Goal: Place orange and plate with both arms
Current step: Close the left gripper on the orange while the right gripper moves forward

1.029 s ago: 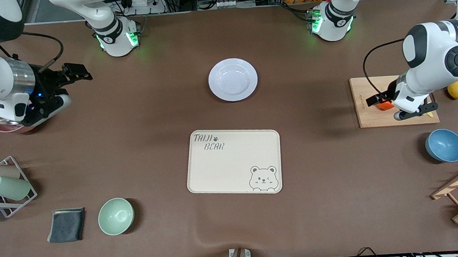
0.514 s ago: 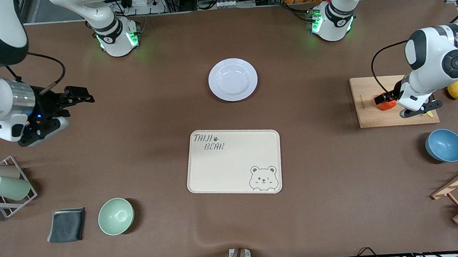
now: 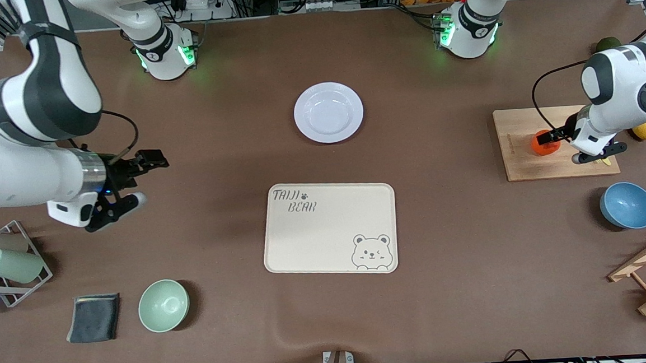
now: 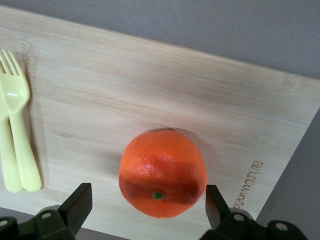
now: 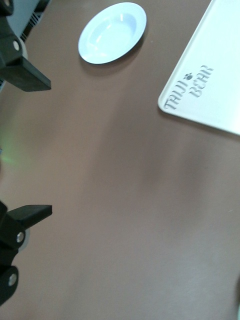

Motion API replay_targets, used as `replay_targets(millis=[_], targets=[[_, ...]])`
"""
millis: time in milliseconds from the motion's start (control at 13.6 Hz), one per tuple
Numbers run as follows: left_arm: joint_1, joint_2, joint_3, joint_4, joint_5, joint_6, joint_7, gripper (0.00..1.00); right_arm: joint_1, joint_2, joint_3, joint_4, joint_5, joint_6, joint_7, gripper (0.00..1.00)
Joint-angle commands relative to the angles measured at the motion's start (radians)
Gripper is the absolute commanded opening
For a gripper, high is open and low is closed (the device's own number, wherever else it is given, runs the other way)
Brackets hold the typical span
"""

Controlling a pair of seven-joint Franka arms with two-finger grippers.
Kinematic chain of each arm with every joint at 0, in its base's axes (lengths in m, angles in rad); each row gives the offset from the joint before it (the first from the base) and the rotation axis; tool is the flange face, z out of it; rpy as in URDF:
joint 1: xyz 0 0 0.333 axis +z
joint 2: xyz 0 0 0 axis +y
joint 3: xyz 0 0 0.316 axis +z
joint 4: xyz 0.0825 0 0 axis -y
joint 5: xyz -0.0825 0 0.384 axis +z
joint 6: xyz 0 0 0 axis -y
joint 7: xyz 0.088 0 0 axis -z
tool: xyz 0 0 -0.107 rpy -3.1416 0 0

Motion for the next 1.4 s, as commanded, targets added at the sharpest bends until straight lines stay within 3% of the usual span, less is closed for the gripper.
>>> replay_targets(millis=[0,441,588,955,1029,1323], targets=[[0.005,0.018,-0.010,-0.001,0.020,0.023,-0.002,1.00,0.029,0.004,-0.001,0.028,0.007,0.030,0.008,1.00],[0.003,0.048,-0.008,0.002,0.020,0.056,-0.002,1.00,0.024,0.001,0.000,0.024,0.013,0.053,-0.008,1.00],[0.003,0.062,-0.008,0.007,0.020,0.060,-0.002,0.80,0.026,-0.007,0.002,0.024,0.013,0.032,-0.008,1.00],[0.003,0.077,-0.008,0.004,0.020,0.086,-0.002,0.10,0.056,-0.002,0.003,0.024,0.015,0.034,-0.008,1.00],[0.001,0.077,-0.008,0.004,0.020,0.086,-0.002,0.02,0.058,-0.005,0.002,0.025,0.015,0.034,-0.008,1.00],[-0.011,0.062,-0.013,0.010,0.020,0.082,-0.014,0.00,0.049,-0.013,0.002,0.027,0.015,0.018,-0.006,1.00]])
